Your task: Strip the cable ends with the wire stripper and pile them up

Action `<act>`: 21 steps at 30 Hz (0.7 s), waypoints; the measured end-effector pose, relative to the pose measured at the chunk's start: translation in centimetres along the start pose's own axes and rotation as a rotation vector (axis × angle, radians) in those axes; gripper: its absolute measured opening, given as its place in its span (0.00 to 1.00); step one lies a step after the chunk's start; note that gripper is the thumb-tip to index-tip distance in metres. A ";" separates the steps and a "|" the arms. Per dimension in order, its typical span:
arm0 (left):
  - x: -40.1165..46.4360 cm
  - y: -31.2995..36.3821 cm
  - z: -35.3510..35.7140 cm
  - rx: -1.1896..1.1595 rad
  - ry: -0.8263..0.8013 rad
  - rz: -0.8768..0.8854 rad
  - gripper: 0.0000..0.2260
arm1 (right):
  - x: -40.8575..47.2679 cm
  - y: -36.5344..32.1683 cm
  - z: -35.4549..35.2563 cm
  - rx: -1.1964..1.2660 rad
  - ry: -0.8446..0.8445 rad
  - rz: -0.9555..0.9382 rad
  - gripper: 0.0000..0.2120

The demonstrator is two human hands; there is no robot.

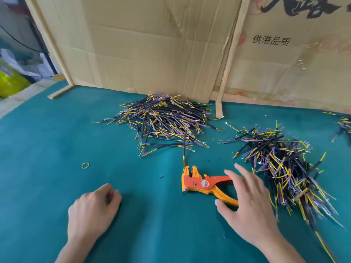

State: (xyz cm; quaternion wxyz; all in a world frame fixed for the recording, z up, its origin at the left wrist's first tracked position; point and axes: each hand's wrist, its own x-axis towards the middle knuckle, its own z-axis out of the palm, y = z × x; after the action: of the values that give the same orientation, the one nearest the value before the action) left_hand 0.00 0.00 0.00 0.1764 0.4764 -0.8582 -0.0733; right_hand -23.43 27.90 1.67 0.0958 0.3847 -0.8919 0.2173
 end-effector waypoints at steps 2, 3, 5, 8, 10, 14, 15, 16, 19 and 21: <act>0.0 0.2 -0.4 -0.023 0.018 -0.028 0.18 | 1.0 -0.4 0.5 -0.056 -0.104 0.012 0.32; 0.1 0.2 -0.4 -0.028 0.015 -0.040 0.18 | 1.3 -0.4 0.9 -0.075 -0.100 0.002 0.32; 0.1 0.4 -0.5 -0.034 -0.012 -0.050 0.19 | 1.5 -0.1 1.6 -0.077 -0.075 -0.005 0.32; 0.4 0.3 -0.4 -0.034 -0.036 -0.082 0.17 | 1.3 0.1 2.2 -0.117 0.004 -0.030 0.30; 0.4 0.4 -0.4 -0.046 -0.037 -0.091 0.17 | 1.3 -0.1 2.2 -0.149 0.042 -0.029 0.29; 0.1 0.3 -0.6 -0.076 -0.023 -0.088 0.18 | 1.0 -0.5 1.9 -0.123 0.109 -0.068 0.30; 0.1 0.4 -0.7 -0.082 -0.020 -0.095 0.17 | 1.0 -0.6 1.8 -0.053 0.126 -0.061 0.30; 0.1 0.5 -0.9 -0.083 -0.023 -0.108 0.17 | 1.0 -1.0 1.6 0.062 0.149 -0.026 0.29; 0.1 0.3 -0.8 -0.083 -0.021 -0.077 0.16 | 1.5 -2.6 1.3 0.607 0.248 0.169 0.21; 0.0 0.2 -0.7 -0.068 -0.027 -0.070 0.17 | 2.5 -3.9 0.9 1.001 0.235 0.312 0.18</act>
State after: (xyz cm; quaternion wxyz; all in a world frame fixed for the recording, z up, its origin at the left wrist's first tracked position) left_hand 0.09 0.11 0.67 0.1782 0.4988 -0.8404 -0.1148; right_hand -22.30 23.50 2.96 -0.0335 0.2195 -0.7090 0.6694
